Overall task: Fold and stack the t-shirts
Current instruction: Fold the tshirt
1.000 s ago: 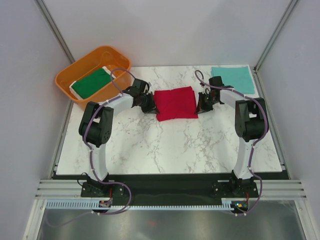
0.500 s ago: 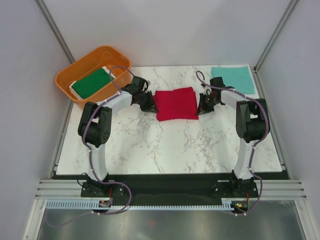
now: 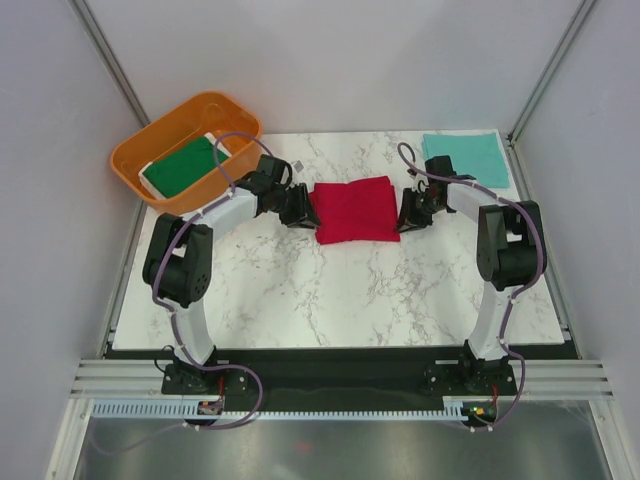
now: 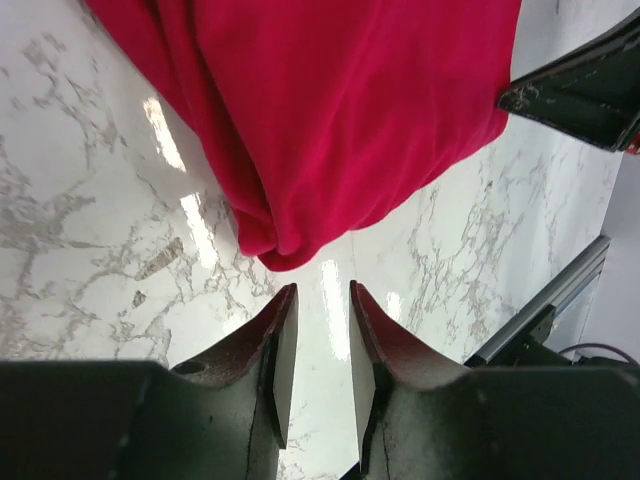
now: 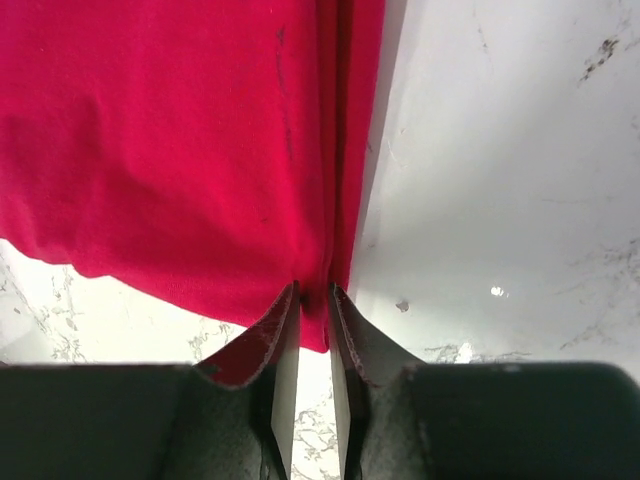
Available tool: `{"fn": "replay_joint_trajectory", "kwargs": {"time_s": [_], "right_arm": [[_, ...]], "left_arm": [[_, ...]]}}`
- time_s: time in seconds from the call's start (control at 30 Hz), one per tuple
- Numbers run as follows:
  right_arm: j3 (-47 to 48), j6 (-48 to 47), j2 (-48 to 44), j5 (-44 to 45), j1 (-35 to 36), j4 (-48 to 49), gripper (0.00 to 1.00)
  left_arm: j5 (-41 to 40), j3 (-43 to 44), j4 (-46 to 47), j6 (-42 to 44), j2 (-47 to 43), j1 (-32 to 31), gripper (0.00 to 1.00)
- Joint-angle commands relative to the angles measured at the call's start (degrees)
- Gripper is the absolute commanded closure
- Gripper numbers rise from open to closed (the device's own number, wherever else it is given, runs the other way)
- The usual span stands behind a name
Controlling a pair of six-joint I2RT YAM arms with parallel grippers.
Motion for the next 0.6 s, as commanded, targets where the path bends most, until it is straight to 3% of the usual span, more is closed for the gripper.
{"fn": "replay_joint_trajectory", "kwargs": {"time_s": [0.0,0.2,0.57], "right_arm": [[-1.2,0.3,-3.0,-0.4,-0.1,0.1,0.75],[-1.9,0.4,-3.1,-0.7,-0.1,0.2,0.8],[-2.3,0.2,-2.9,-0.3,-0.1,0.5,0.78]], "left_arm": [[4.5,-4.6,6.6,-2.0,-1.8,-0.6,0.66],[0.6,-8.0,11.3,-2.8,-1.7,-0.6,0.71],[3.1,-10.0,19.1,-3.4,2.2,-0.6,0.72]]}}
